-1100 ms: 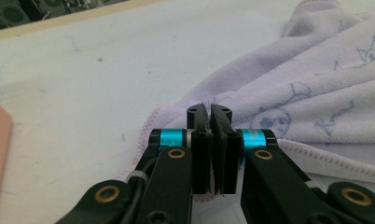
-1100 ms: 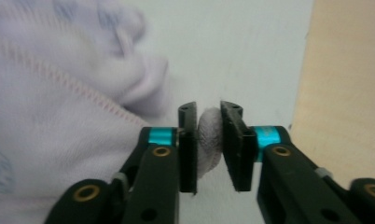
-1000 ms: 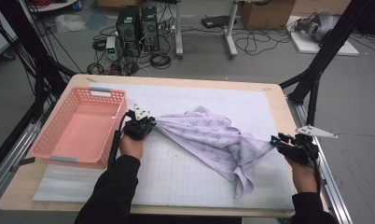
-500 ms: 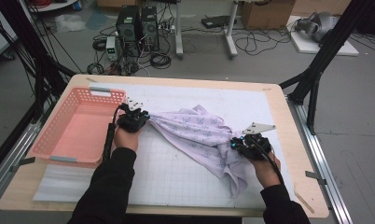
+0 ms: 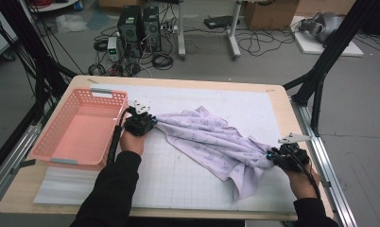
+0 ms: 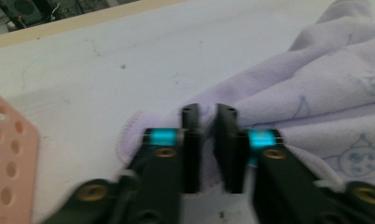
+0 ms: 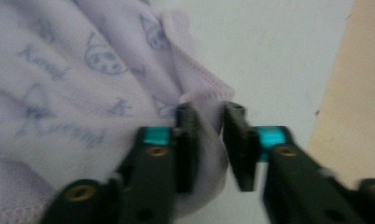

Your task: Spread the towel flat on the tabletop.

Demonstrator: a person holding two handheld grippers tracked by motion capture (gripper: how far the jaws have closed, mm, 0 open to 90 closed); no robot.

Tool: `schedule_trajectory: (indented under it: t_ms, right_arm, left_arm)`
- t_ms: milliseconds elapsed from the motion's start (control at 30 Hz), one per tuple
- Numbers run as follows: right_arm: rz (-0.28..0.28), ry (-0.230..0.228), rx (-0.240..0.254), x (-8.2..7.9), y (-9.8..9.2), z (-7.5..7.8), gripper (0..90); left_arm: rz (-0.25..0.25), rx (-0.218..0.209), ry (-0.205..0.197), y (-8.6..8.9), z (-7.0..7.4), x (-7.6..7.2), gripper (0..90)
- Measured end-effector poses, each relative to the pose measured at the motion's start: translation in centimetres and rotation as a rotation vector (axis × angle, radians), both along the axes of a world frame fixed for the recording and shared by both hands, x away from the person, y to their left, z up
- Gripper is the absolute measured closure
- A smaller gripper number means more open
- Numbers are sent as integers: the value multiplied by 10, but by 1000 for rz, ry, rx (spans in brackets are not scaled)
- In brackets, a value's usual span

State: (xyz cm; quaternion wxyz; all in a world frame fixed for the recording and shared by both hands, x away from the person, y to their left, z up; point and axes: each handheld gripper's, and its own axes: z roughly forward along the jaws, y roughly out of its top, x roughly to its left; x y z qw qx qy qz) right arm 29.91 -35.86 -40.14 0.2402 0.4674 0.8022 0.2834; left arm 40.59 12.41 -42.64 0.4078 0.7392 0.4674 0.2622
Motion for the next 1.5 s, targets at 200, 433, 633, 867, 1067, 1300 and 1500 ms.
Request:
schedule_trajectory:
  t_ms: [200,433,633,867,1067,1300,1500]
  right_arm:
    - [-23,-117,110,2,7,13,556]
    - [3,-99,107,10,24,-2,540]
    - [5,-123,140,4,24,-1,518]
    - [-16,-130,164,1,17,-3,482]
    - [-15,-133,173,0,17,-3,481]
    - [-12,-134,179,-1,17,-3,481]
    - [-21,-134,195,-3,13,-3,481]
  left_arm:
    - [-127,-27,-64,-24,10,-31,399]
    - [-276,-73,-108,-52,18,-56,406]
    - [-426,-64,-43,-97,3,-64,415]
    - [-600,27,38,-153,-21,-78,398]
    - [-640,102,40,-162,-24,-82,506]
    - [-689,91,84,-155,-21,-83,879]
    - [-528,110,128,-95,-15,-72,882]
